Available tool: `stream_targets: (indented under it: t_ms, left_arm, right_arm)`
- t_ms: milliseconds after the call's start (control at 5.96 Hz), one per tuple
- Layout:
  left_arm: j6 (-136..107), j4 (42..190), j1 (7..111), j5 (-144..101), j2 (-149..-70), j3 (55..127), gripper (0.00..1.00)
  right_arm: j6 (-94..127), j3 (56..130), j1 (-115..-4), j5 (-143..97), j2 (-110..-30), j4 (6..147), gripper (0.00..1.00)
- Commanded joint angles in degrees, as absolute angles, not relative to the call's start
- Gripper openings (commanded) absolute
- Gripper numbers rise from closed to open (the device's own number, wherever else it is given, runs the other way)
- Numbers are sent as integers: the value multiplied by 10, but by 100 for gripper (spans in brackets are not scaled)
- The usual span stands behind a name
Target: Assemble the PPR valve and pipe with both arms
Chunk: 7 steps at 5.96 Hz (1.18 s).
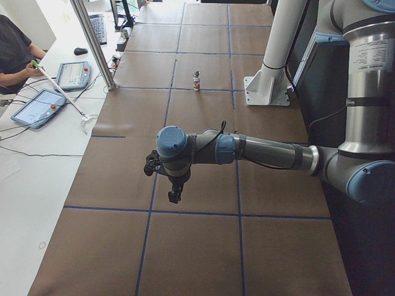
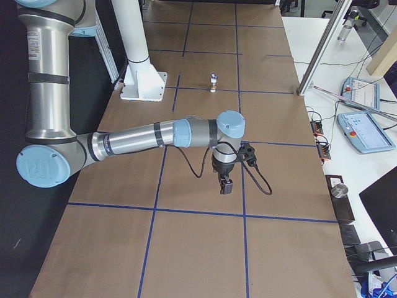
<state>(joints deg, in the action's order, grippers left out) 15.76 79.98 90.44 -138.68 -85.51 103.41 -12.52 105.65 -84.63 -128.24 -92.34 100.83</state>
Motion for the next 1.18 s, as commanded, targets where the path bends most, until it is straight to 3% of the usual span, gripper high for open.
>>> stream_targets:
  t_ms: [0,1007]
  left_arm:
    - [159,801,904,-1387,-856,1034,100]
    - [160,828,902,-1381,-854,1059,100]
  right_arm:
    - [-136,1056,-845,-1281,-928,1008,100]
    - [-133,1056,-842,-1283,-928,1009,100]
